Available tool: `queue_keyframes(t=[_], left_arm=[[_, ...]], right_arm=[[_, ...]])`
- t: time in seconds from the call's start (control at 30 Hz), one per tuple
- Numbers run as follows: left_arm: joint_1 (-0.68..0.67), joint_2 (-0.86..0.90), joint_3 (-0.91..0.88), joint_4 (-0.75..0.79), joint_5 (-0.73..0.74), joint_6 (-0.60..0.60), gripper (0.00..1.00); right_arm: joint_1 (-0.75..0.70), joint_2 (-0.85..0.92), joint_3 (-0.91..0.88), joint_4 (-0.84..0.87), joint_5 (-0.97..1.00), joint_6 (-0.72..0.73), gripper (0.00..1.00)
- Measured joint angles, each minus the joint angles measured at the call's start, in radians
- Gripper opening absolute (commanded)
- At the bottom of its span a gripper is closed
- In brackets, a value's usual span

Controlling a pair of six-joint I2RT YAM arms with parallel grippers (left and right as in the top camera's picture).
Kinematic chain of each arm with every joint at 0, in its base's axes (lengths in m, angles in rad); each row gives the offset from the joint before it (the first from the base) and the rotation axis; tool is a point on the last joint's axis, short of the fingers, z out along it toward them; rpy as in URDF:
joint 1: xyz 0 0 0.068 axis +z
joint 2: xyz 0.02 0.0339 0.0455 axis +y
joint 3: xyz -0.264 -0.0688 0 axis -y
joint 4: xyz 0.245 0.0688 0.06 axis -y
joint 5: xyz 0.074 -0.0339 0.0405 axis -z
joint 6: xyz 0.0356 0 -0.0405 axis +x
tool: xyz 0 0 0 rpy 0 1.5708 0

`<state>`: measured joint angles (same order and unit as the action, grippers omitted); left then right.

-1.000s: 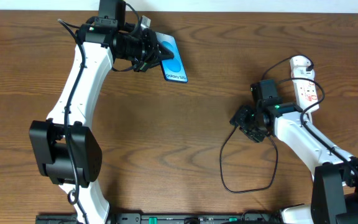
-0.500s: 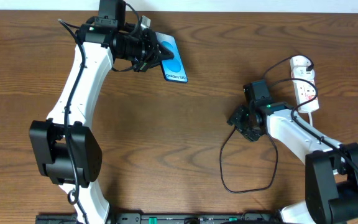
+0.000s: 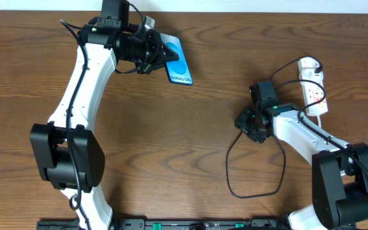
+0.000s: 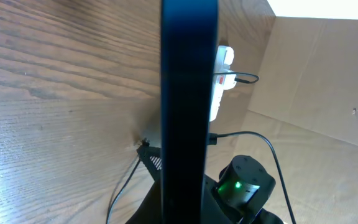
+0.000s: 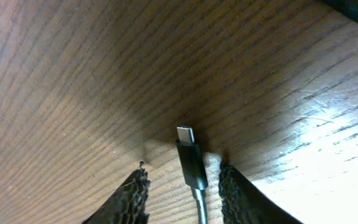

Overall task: Plug charger to phone and switch on socket
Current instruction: 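Grasp the USB-C plug end of the black cable with the right gripper, then lift the cable plug upward and raise the phone with the left gripper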

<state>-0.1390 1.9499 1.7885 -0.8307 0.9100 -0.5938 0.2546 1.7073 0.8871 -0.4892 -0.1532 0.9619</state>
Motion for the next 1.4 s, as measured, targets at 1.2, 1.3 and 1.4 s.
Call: queue_keyframes(t=[1.2, 1.3, 1.4], left_arm=[[0.000, 0.000, 0.000, 0.000, 0.000, 0.000, 0.07], [0.000, 0.000, 0.000, 0.000, 0.000, 0.000, 0.07], [0.000, 0.000, 0.000, 0.000, 0.000, 0.000, 0.07]], right_arm=[[0.011, 0.005, 0.003, -0.026, 0.005, 0.022, 0.15], [0.013, 0.006, 0.003, -0.025, 0.005, 0.024, 0.06], [0.013, 0.008, 0.002, -0.024, 0.004, 0.026, 0.01]])
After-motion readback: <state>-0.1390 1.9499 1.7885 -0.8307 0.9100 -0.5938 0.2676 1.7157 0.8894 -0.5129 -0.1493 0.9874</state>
